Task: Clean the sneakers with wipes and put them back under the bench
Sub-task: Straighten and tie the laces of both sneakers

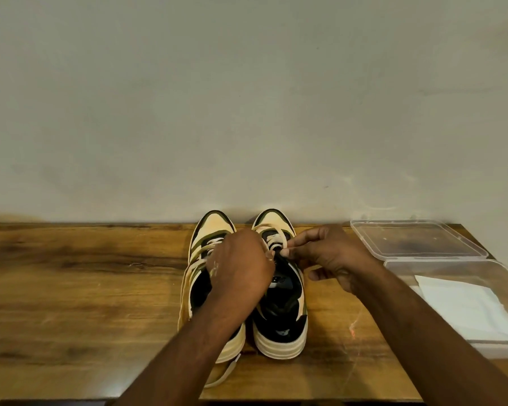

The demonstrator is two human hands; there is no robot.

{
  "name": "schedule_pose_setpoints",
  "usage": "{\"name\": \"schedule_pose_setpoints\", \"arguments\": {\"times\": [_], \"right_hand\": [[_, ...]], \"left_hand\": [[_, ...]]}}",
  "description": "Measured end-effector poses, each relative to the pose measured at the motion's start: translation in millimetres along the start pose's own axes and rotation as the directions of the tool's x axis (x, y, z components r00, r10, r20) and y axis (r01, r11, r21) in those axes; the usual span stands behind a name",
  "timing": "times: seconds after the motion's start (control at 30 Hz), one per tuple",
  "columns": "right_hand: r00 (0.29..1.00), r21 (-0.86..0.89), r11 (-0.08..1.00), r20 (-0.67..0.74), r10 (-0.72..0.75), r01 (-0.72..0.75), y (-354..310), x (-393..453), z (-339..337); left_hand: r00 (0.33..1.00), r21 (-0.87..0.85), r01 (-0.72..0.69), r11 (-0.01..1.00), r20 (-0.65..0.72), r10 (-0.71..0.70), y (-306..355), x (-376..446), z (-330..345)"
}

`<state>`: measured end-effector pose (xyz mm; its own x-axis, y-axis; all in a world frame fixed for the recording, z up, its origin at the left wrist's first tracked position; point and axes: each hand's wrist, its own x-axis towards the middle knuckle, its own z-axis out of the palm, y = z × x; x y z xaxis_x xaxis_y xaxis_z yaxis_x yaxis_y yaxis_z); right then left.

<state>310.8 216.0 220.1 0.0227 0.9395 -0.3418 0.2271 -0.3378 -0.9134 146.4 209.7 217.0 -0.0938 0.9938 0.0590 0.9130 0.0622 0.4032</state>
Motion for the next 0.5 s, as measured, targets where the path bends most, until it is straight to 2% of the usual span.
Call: {"name": "schedule_pose_setpoints", "arguments": {"times": [0.13,0.33,0.5], "right_hand": [[0.999,0.008,0.999,-0.022,-0.04,0.04,2.7,1.9,7.9],[0.999,0.03,0.999,-0.046,-0.026,0.027,5.1,3.8,7.4],[0.999,0.043,0.999,-0.046,-0.024,0.026,7.4,4.9,3.7]], "left_hand": [[1.0,0.05,0.014,0.999,0.027,-0.015,5.3,1.2,-1.1],[1.0,0.079,-0.012,0.997,-0.016,0.013,15.1,-2.6,4.1],[0.994,-0.099,-0.026,0.995,-0.106,0.015,8.7,-1.5,8.7]]}}
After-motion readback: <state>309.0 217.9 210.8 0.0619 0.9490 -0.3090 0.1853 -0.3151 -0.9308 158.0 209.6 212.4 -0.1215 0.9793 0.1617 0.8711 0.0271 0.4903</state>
